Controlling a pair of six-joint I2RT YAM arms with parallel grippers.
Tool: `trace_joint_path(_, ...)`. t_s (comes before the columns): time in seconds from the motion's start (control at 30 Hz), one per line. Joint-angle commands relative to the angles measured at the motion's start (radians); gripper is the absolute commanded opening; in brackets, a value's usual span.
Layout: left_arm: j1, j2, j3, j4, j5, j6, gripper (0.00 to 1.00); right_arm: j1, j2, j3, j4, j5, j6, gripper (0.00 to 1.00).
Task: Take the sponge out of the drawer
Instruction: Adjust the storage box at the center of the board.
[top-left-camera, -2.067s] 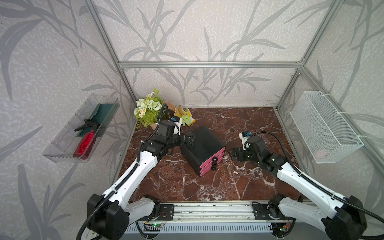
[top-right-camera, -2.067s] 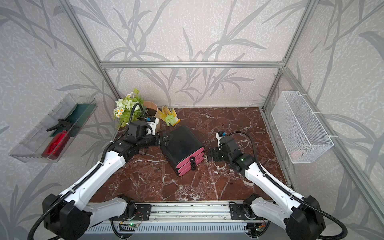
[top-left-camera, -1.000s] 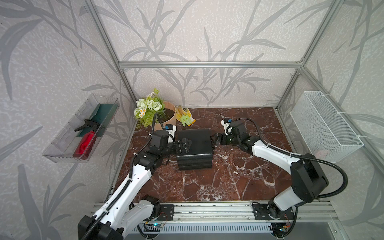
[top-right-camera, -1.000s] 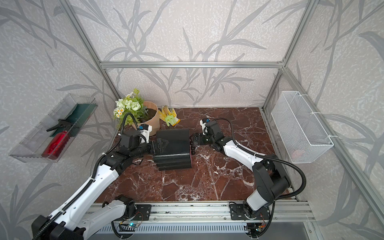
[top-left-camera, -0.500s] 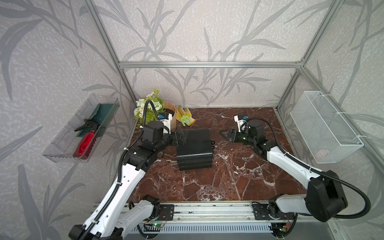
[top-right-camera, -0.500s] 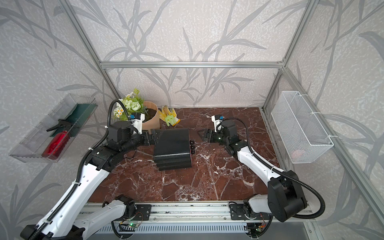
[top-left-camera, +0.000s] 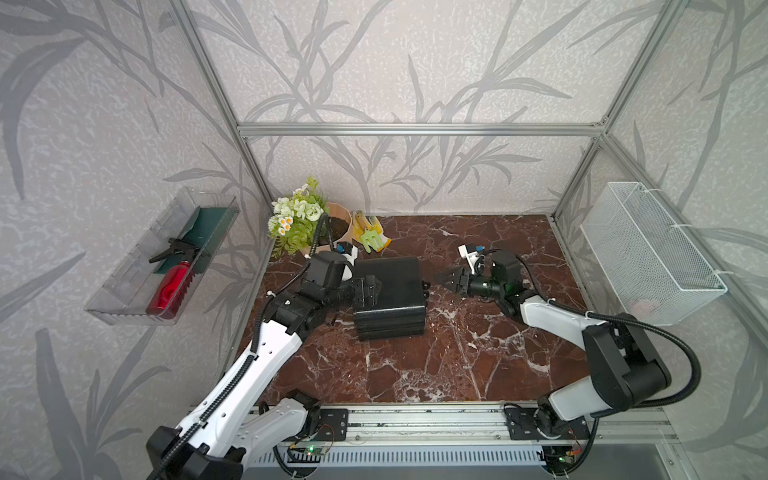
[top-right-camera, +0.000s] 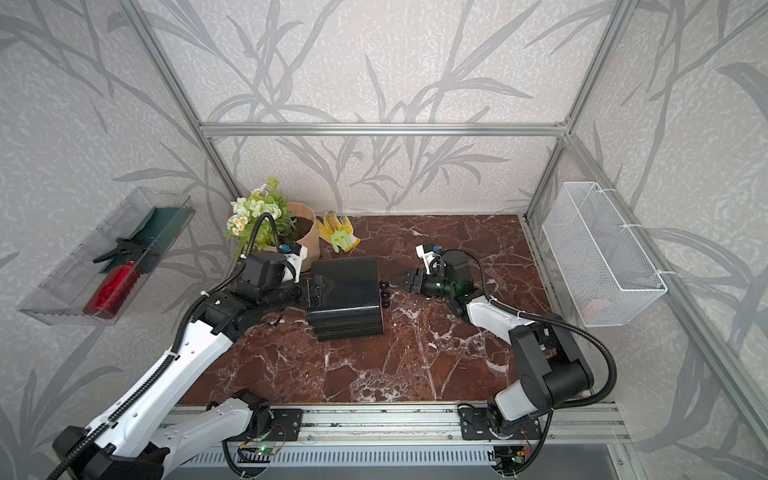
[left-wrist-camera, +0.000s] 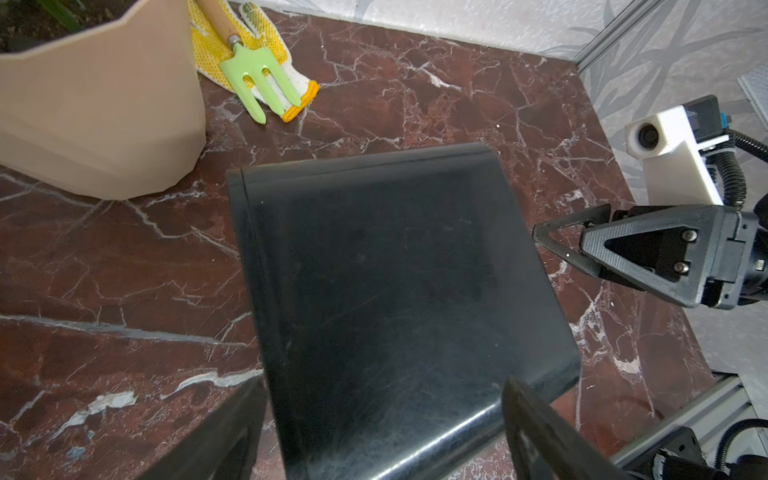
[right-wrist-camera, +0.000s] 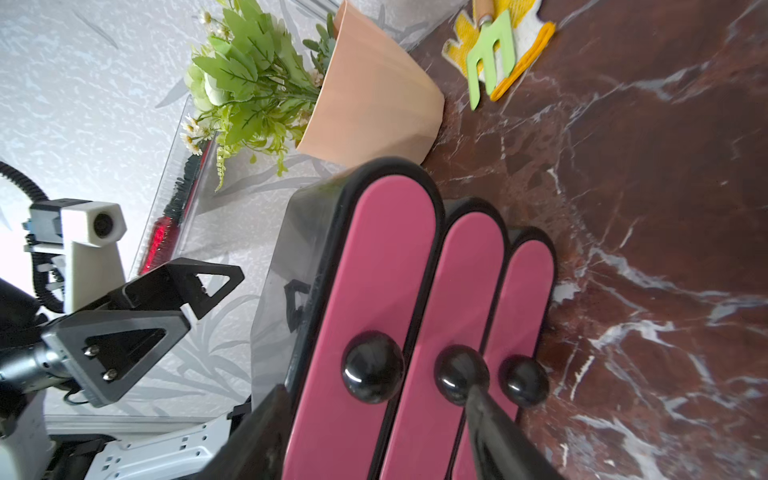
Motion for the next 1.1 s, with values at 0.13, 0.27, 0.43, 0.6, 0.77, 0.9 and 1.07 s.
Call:
trace_joint_path(0.13,0.0,0.006,-0.051,0.032,-0.015,-0.034,0.88,0.034,0.132,-0.019,0.379,-0.107,0.197,0.58)
trace_joint_path(0.27,0.0,0.041,-0.051,0.058,0.005,-0.034,0.88,0.052,0.129,-0.021,0.338,-0.088,0.166,0.58)
trace_joint_path(0.43,0.001,0.109,-0.045,0.132,0.068,-0.034,0.89,0.068,0.078,-0.019,0.17,-0.048,0.059,0.59)
trace_joint_path(0.6,0.001,0.164,-0.025,0.214,0.13,-0.046,0.88,0.089,0.056,-0.004,0.082,-0.009,0.018,0.59)
trace_joint_path(0.77,0.004,0.218,0.013,0.276,0.174,-0.044,0.88,0.107,0.085,0.02,0.104,0.004,0.035,0.58)
trace_joint_path(0.9,0.003,0.275,0.051,0.313,0.214,-0.047,0.88,0.108,0.133,0.067,0.164,0.002,0.07,0.58)
trace_joint_path(1.07,0.005,0.315,0.062,0.421,0.274,-0.107,0.88,0.109,0.214,0.142,0.175,-0.005,0.081,0.57)
